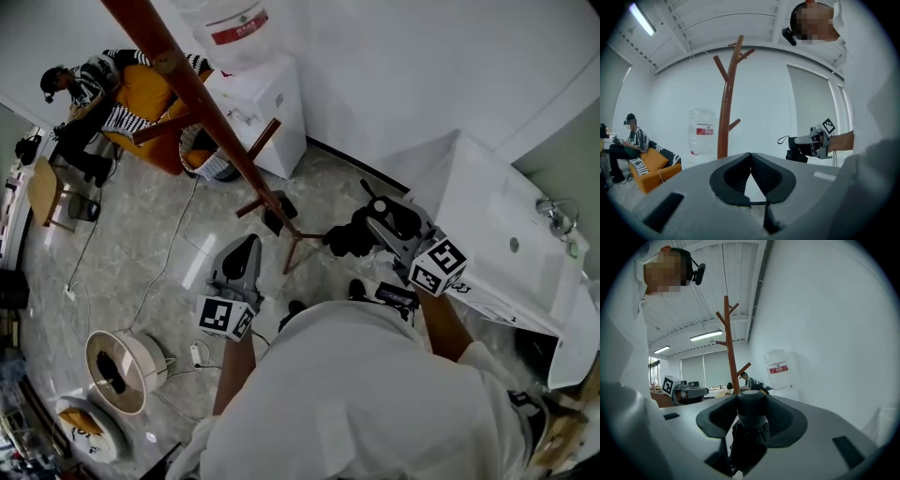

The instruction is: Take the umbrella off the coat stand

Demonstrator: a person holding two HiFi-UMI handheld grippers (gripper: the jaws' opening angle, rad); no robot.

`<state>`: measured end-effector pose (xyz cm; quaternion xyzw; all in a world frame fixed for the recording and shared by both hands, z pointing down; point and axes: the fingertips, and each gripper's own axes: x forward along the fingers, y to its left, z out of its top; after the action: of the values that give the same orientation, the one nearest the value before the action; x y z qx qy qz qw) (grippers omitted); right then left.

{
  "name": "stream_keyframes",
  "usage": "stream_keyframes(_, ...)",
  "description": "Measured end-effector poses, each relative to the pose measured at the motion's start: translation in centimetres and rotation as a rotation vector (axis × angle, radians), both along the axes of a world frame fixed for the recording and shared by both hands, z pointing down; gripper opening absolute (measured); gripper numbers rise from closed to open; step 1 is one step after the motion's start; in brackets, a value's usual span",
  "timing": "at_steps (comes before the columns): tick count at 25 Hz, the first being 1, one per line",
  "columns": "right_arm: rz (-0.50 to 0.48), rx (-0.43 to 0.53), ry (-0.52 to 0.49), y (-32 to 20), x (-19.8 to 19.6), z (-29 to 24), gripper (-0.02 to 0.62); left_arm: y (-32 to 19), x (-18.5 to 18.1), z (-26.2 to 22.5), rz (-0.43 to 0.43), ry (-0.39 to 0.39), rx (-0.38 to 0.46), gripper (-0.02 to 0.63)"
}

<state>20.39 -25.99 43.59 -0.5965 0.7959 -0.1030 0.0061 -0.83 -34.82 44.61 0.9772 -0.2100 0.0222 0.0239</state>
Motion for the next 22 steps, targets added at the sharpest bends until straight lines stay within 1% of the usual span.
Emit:
stream_keyframes(2,0.012,-0.009,-0.005,0.2,0.3,0.3,0.192,-0.2,-0.3,-0.3,-0.014,-0.005,0.007,0.014)
stream_keyframes(5,0.015,-0.014,-0.010,0.1,0.4,0.6,0.192,-0.4,-0.5,-0.6,-0.034,0.000,-0.006,0.014)
stream_keyframes(10,-0.004,-0.007,-0.003,0.1,0.4,0.2,0.192,0.1,-0.2,-0.4,-0.028,0.016,-0.026,0.014)
stream_keyframes(22,0.003,0.006,-0.009,0.2,0.3,0.0,0.190,0.6,-0.7,-0.1,-0.025,0.036,-0.052,0.014)
